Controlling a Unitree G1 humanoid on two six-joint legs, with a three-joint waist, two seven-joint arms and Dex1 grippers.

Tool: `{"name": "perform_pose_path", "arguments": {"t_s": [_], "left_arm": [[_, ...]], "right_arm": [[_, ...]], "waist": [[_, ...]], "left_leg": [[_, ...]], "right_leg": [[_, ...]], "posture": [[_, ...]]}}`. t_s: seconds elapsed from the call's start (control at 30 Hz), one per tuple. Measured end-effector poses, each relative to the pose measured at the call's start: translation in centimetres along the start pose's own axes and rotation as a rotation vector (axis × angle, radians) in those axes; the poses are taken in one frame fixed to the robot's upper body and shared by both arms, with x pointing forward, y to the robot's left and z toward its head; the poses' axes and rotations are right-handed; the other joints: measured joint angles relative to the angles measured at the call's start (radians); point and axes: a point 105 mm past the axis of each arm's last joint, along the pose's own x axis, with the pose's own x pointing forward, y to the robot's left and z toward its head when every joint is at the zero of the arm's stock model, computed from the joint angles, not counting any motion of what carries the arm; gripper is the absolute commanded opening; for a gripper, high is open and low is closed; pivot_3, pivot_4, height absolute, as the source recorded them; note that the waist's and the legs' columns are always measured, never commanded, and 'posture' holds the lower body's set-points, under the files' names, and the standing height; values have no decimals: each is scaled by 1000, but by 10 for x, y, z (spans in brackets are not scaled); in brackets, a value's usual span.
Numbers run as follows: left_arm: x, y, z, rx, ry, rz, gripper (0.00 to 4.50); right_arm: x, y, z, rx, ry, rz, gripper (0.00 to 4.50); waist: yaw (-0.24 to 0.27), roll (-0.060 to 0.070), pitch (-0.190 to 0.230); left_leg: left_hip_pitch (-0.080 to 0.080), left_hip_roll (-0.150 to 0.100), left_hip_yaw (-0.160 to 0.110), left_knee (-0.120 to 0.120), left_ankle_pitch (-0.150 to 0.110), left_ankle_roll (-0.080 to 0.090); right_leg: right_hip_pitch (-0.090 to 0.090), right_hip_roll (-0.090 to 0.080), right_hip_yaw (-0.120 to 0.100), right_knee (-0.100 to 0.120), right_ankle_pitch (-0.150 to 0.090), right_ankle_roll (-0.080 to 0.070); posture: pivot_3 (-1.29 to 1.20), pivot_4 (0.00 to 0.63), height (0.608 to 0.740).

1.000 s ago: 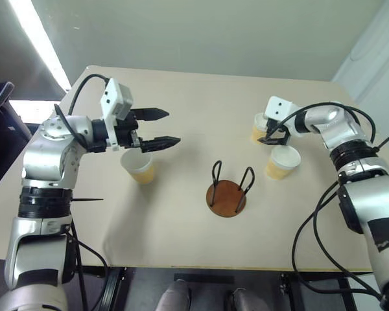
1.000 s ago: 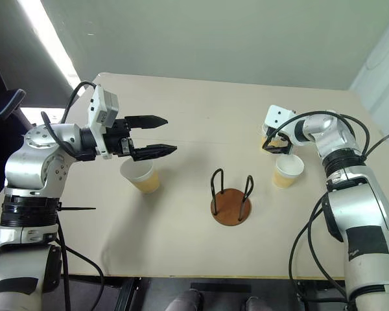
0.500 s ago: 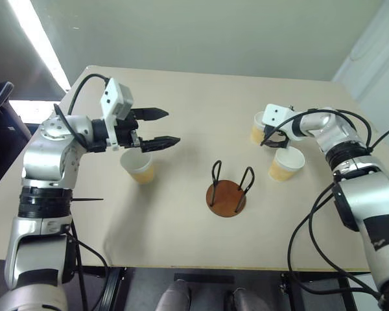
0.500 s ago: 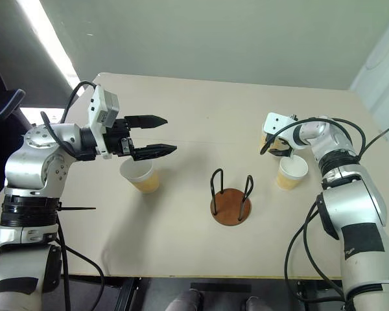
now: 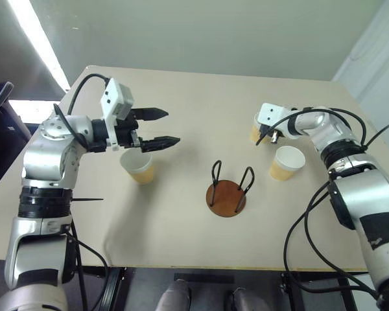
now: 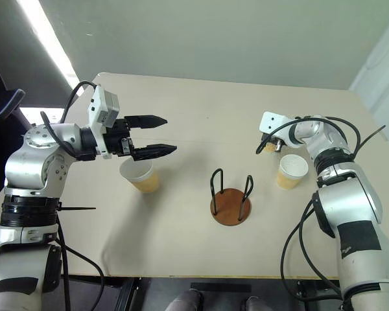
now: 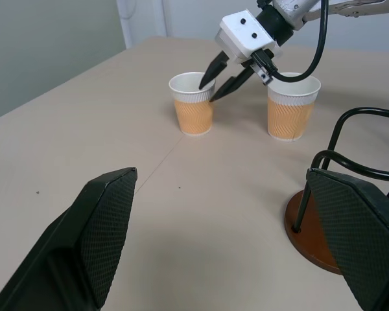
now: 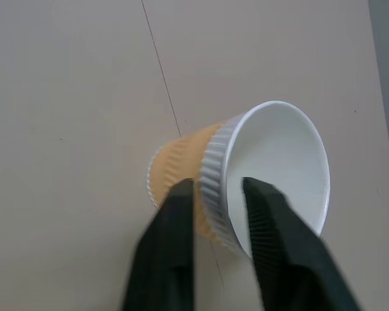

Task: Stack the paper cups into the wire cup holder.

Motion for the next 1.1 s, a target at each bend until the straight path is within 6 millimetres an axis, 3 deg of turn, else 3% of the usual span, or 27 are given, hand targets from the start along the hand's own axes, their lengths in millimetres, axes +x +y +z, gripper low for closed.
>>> {"name": "perform_pose_path", "arguments": {"t_s": [0.5,0.63,0.87,1.1], "left_arm": [[1,0,1,5,1,-5,4500],[1,-1,1,-1,1,-8,4500],[3,-5,3,-15,-7,-52,4500],[9,-23,18,18,-25,-177,4500]], "right_arm": [[1,4,2,13,-11,37,33],[-5,1,14,62,-88,71,33],[-43,-24,44,30,-255,72,33],[-83,2,68,26,-361,183,33]], "waist": [[0,0,0],[0,0,0],[0,0,0],[0,0,0]], "left_leg": [[0,0,1,0,0,0],[-1,0,1,0,0,0],[-3,1,1,1,0,0],[-5,1,3,3,1,-1]], "right_leg": [[0,0,0,0,0,0],[-1,0,0,0,0,0],[-2,0,-1,-1,0,0],[-3,0,-1,-1,0,0]], "posture": [[0,150,740],[0,150,740],[0,150,740],[0,150,740]]}}
